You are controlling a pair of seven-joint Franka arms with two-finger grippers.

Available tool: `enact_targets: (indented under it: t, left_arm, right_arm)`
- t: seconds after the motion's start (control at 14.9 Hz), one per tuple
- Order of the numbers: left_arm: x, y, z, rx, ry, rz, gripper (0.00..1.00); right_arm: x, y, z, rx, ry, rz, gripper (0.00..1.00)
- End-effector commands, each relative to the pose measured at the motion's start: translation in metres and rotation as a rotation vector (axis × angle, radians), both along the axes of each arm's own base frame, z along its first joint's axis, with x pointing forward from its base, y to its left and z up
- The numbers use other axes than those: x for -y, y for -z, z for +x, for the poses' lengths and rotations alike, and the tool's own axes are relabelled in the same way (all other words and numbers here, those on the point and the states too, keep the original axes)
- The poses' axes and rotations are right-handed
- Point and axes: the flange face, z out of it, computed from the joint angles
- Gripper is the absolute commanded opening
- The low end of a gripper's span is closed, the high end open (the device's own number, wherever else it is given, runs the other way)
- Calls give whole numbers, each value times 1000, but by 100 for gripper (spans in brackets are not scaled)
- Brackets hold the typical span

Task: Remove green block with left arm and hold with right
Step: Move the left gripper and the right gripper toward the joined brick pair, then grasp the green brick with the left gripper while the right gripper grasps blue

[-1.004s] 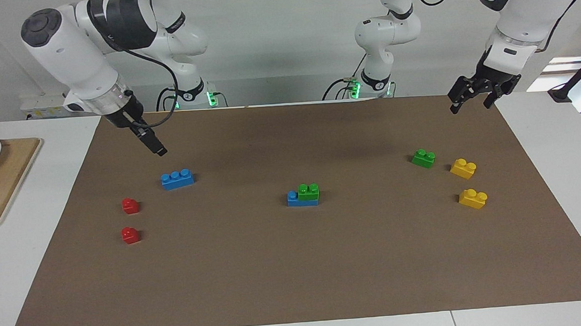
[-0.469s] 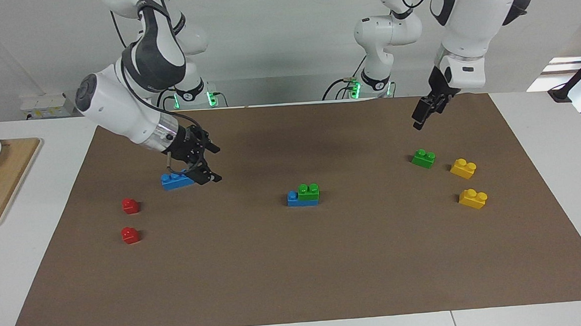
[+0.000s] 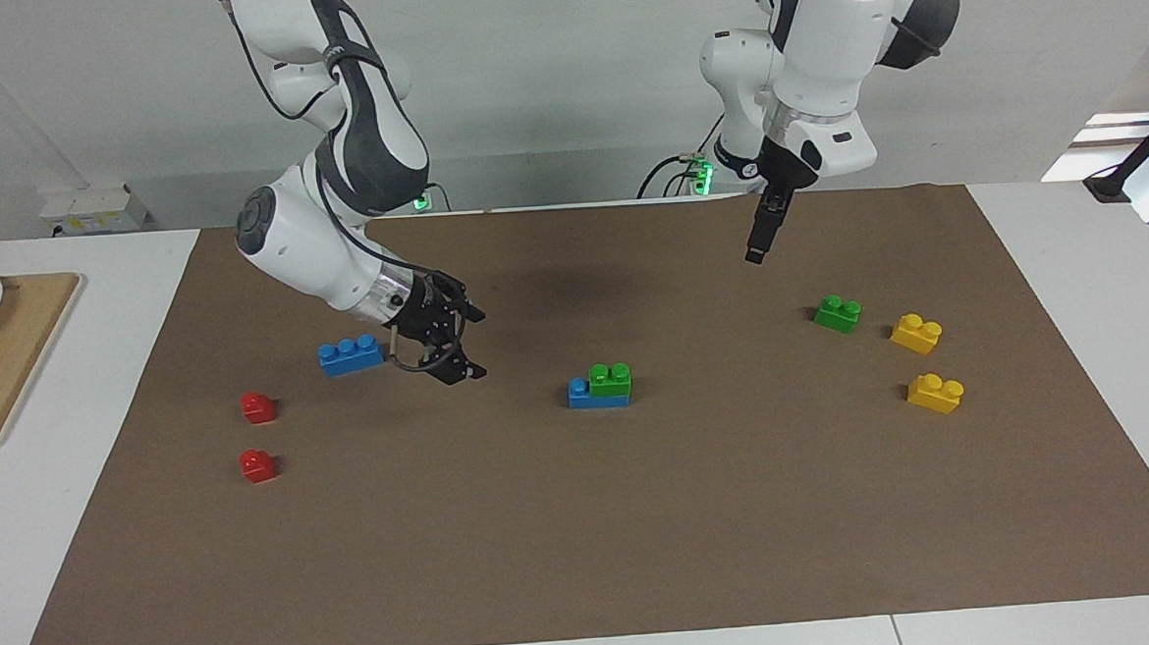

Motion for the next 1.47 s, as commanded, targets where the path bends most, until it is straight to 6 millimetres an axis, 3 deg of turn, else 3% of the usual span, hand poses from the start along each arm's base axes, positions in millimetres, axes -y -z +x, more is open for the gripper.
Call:
enact_targets:
  t: [0.0,0.33,0.54,0.67,1.0,1.14,1.34,1.41]
  left_arm:
    - [28,27,-2,-11,-124,-37,100]
    - [78,75,15,-40,-251,-53,100]
    - [94,97,34,-47,-321,-65,100]
    - [104,112,46,-64,-351,-61,100]
    - [122,129,62,-58,-431,-84,100]
    - [129,141,70,-72,-472,-78,100]
    - [145,171,69,-91,-493,-60,100]
    - [146,173,70,-91,-493,-60,100]
  right_arm:
    - [-17,20,-7,16,55,20,98]
    - [-61,62,-16,48,16,-17,98]
    - [-78,88,-17,79,20,-43,99]
    - [-80,101,-16,90,29,-56,99]
    - [-88,108,-19,98,15,-61,99]
    - [-92,108,-20,99,35,-47,98]
    - [-102,106,-22,107,47,-33,98]
    - [-103,110,-22,105,44,-35,98]
